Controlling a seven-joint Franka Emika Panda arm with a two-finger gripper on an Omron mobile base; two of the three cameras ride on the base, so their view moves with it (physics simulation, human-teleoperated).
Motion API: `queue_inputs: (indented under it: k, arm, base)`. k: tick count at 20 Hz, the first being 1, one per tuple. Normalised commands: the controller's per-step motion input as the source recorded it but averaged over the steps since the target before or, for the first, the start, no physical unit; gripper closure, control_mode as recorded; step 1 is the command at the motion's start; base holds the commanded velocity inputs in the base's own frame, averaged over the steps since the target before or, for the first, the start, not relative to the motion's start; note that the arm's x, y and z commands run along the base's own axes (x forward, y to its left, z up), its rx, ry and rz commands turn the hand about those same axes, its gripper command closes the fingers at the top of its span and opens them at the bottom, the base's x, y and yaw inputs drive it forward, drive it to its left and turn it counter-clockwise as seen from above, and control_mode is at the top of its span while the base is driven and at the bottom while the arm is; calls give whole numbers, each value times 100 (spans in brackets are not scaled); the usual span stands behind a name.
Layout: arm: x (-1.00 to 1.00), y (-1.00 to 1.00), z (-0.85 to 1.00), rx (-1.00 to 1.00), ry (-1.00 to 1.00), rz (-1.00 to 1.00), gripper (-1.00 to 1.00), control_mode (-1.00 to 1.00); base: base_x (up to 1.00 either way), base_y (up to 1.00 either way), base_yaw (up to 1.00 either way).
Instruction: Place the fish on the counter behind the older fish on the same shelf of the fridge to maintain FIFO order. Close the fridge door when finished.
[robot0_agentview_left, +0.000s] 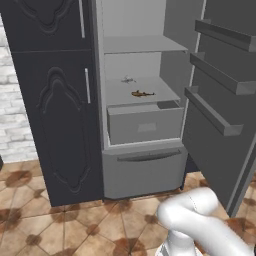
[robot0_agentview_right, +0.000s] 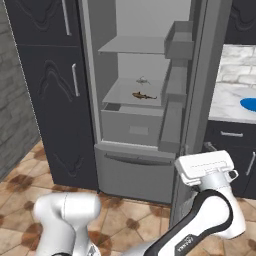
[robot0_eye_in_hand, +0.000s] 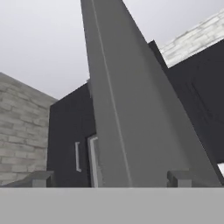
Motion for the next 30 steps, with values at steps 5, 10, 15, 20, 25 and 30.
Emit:
queue_inputs:
  k: [5,10,15,20,25,30]
  arm:
    - [28,-47,-20,0,0,4,-100,-100]
    - [39,-61,-29,0,0,5,-100,-100]
    - [58,-47,-29,0,0,9,-100,-100]
    - [86,-6,-9,0,7,6,-100,-100]
    - [95,0,-1,0,22,0,-100,-100]
    - [69,5,-8,0,15,2,-100,-100]
  base:
    - [0,0,0]
    - [0,0,0]
    - [0,0,0]
    - [0,0,0]
    - [0,0,0]
    - [0,0,0]
